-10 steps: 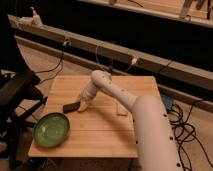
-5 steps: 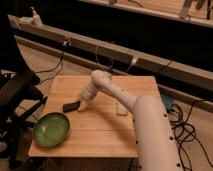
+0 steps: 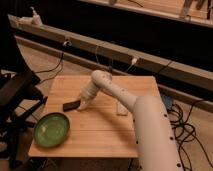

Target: Place the eraser on the white sponge

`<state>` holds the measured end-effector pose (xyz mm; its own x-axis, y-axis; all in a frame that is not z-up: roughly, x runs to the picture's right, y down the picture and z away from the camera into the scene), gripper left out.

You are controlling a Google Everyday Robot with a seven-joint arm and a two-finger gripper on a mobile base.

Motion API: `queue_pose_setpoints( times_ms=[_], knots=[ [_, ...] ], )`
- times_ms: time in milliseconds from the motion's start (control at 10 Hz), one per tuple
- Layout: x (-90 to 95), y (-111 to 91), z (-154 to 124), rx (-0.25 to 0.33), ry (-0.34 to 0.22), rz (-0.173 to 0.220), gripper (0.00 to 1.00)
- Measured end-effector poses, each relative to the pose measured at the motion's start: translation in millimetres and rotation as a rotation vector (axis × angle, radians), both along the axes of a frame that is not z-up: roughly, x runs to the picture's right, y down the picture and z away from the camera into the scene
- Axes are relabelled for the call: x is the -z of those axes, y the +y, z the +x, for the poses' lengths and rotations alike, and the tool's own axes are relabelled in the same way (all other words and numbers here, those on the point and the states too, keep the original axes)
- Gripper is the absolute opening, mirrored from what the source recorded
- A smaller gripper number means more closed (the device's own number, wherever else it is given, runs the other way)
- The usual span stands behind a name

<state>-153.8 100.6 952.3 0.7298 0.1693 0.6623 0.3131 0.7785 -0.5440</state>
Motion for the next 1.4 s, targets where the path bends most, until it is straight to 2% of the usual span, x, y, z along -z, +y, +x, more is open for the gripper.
queue_pose_setpoints(
  times_ms=[200, 400, 500, 1400],
  knots=[
    [0.0, -0.2, 0.1, -0.001, 0.000, 0.000, 0.30],
    [0.2, -0.5, 0.3, -0.002, 0.000, 0.000, 0.03],
    [0.2, -0.5, 0.2, -0.002, 0.000, 0.000, 0.00],
    [0.4, -0.9, -0.2, -0.003, -0.001, 0.001, 0.00]
  ],
)
